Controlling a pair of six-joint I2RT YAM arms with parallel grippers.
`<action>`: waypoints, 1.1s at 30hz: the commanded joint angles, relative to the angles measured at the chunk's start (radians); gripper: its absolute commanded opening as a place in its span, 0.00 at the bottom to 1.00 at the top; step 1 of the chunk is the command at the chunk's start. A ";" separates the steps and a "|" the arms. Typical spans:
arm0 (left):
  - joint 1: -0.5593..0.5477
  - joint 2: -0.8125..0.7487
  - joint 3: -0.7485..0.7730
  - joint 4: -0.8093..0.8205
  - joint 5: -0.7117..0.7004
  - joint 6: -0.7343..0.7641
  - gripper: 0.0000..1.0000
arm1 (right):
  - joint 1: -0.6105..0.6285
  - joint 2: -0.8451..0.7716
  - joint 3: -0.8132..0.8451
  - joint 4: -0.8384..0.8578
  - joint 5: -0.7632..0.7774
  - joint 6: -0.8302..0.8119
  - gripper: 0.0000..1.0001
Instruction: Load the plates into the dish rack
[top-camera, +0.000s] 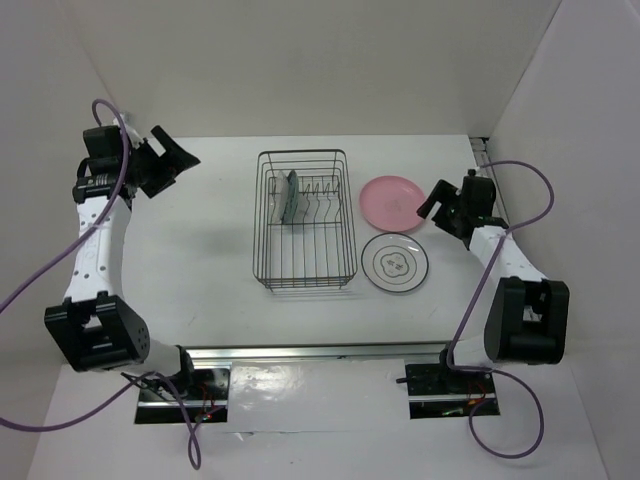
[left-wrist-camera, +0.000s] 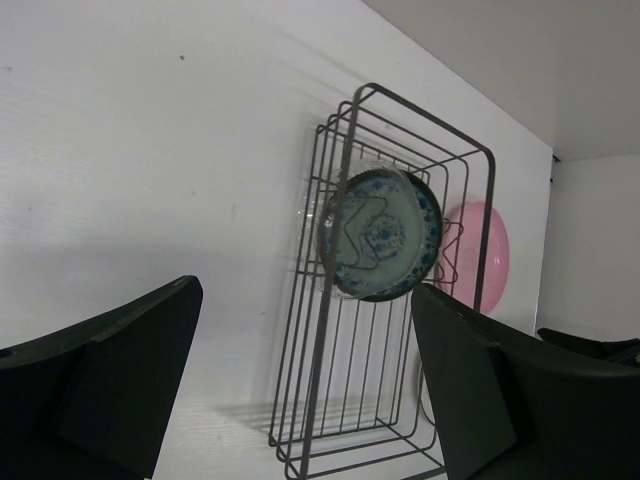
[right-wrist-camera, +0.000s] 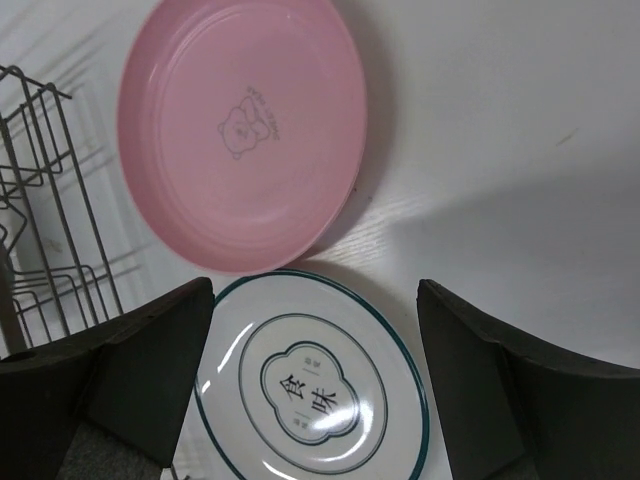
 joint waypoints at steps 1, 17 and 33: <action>0.039 0.040 0.026 0.024 0.081 -0.018 1.00 | 0.005 0.033 -0.031 0.171 -0.050 0.015 0.89; 0.061 0.005 -0.100 0.121 0.167 -0.048 1.00 | 0.005 -0.148 -0.251 0.114 -0.087 -0.022 0.89; 0.061 0.003 -0.118 0.162 0.230 -0.061 1.00 | 0.014 -0.313 -0.425 0.053 -0.059 0.046 0.89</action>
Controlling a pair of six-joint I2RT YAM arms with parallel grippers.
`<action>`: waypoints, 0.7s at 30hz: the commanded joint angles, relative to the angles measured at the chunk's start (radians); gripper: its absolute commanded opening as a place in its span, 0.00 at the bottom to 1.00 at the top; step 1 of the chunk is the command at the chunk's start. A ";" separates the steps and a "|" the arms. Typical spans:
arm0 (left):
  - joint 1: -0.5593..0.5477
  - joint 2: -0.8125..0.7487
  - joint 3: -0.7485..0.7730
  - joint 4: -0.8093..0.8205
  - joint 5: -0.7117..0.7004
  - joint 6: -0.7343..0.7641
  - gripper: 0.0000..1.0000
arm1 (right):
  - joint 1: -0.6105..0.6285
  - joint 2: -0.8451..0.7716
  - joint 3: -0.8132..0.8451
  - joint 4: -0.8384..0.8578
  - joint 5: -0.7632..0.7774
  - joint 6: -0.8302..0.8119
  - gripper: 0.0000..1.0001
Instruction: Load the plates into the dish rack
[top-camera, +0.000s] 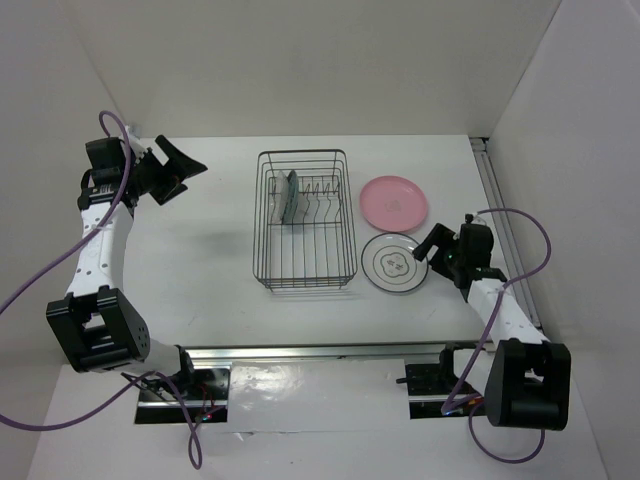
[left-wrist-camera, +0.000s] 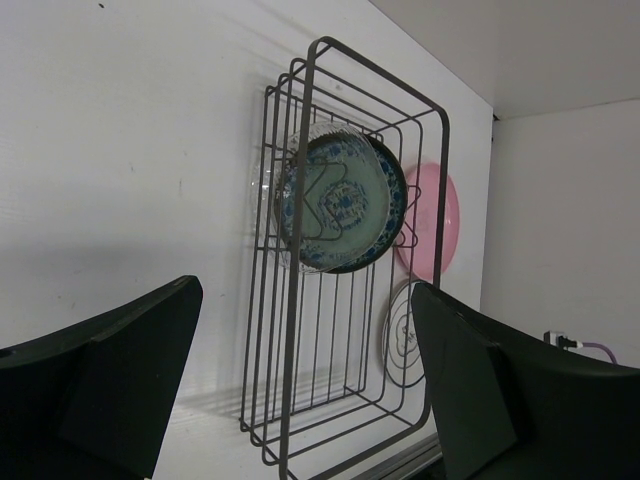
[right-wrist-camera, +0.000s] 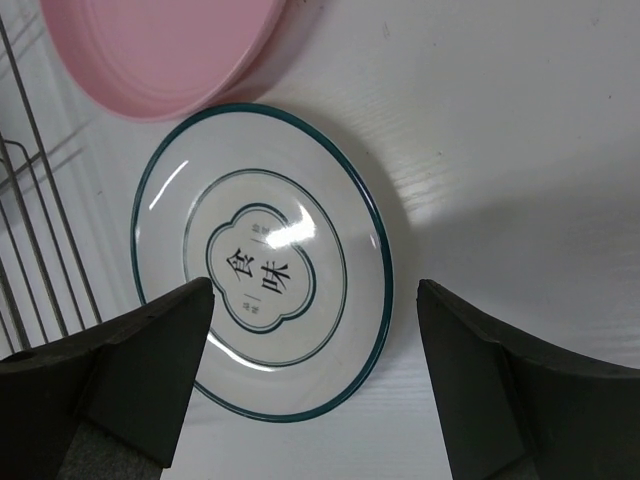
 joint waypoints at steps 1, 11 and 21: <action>0.004 -0.031 0.004 0.042 0.027 -0.008 1.00 | 0.007 0.025 -0.029 0.004 -0.016 0.005 0.89; 0.004 -0.041 0.004 0.042 0.027 -0.008 1.00 | 0.019 0.053 -0.117 0.090 -0.062 0.038 0.83; 0.004 -0.050 0.004 0.042 0.018 0.001 1.00 | 0.019 0.108 -0.167 0.162 -0.071 0.048 0.69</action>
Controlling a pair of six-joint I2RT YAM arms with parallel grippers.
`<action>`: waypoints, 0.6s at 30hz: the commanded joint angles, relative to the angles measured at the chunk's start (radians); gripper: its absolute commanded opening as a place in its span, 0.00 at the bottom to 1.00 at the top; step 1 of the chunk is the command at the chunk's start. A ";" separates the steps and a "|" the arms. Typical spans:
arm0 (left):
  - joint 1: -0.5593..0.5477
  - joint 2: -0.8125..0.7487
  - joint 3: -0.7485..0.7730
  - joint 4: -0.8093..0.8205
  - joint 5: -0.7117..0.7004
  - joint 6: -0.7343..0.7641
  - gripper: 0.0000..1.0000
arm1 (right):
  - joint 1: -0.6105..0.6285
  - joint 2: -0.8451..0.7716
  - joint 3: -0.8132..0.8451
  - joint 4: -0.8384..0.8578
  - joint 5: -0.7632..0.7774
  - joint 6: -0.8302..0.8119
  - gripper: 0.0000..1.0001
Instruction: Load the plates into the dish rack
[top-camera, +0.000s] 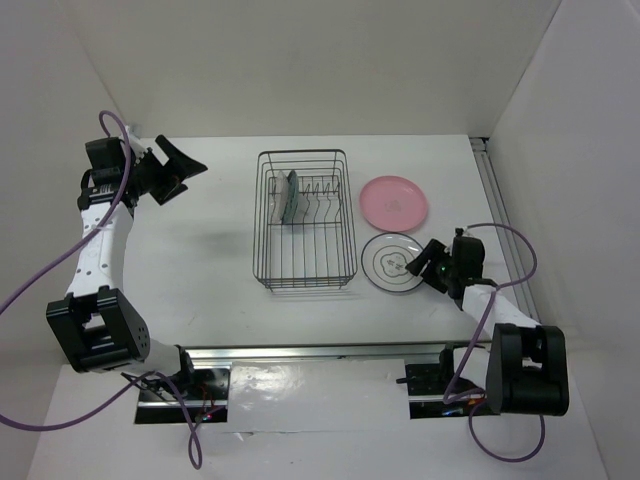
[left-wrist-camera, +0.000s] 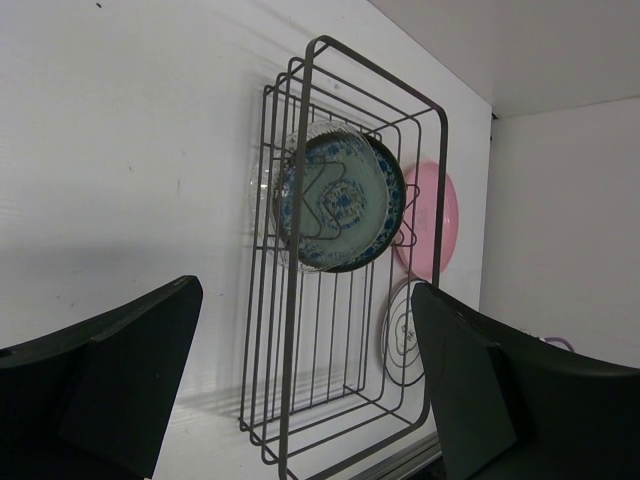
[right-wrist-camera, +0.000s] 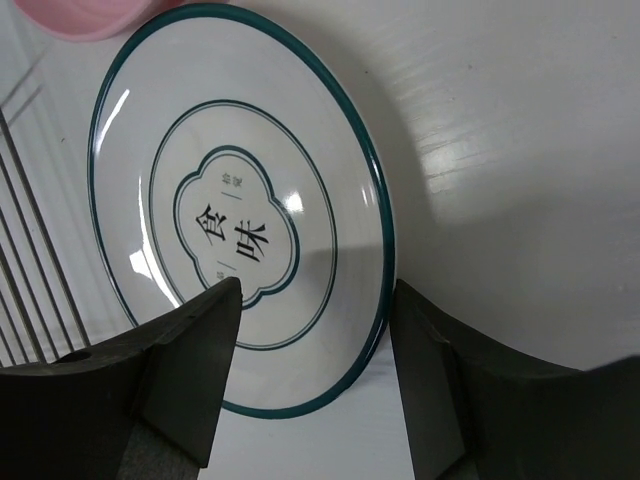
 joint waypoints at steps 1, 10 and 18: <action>0.004 -0.049 0.004 0.041 0.013 0.001 1.00 | 0.006 0.030 -0.026 0.016 0.027 0.007 0.67; 0.004 -0.049 0.014 0.032 0.002 0.010 1.00 | 0.006 0.094 0.018 -0.070 0.121 0.029 0.43; 0.004 -0.049 0.014 0.023 -0.007 0.010 1.00 | 0.006 0.094 0.018 -0.100 0.142 0.049 0.11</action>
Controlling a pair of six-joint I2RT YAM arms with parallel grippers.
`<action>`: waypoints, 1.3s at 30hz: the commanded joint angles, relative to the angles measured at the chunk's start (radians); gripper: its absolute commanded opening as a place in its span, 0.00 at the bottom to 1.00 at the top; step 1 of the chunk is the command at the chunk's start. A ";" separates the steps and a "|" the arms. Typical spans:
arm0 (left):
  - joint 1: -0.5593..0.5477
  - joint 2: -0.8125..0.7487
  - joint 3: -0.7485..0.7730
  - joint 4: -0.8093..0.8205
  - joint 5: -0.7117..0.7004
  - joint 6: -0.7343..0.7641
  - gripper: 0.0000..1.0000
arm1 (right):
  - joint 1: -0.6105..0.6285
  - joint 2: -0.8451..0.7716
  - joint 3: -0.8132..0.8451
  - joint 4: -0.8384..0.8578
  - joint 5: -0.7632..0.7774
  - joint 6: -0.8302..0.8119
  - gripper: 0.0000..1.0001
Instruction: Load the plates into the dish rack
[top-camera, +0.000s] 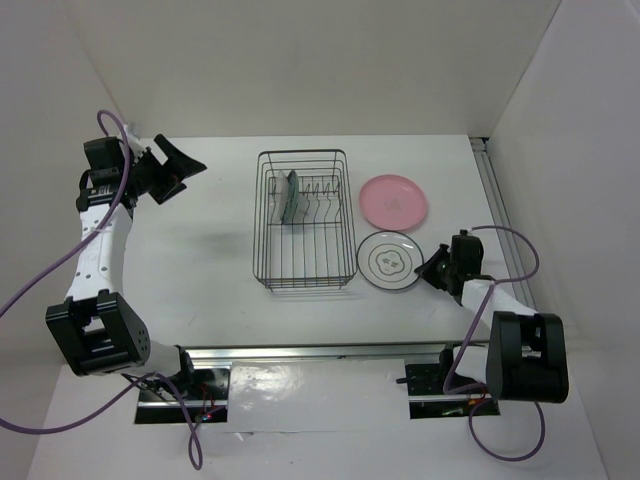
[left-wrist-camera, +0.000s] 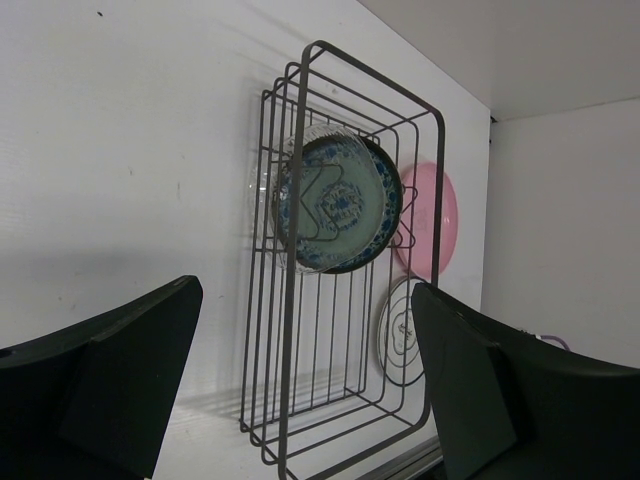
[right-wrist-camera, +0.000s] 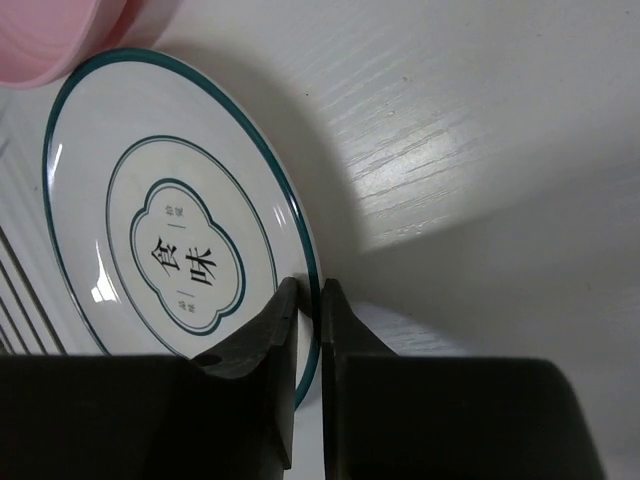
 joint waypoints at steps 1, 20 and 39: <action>0.004 -0.031 0.014 0.023 -0.001 0.017 1.00 | 0.006 0.012 -0.003 -0.121 0.056 -0.021 0.06; 0.004 -0.031 0.014 0.023 0.018 0.017 1.00 | 0.017 -0.367 0.008 -0.252 0.140 0.033 0.00; 0.004 -0.008 0.035 0.005 0.027 0.017 1.00 | 0.094 -0.410 0.302 -0.430 0.382 -0.021 0.00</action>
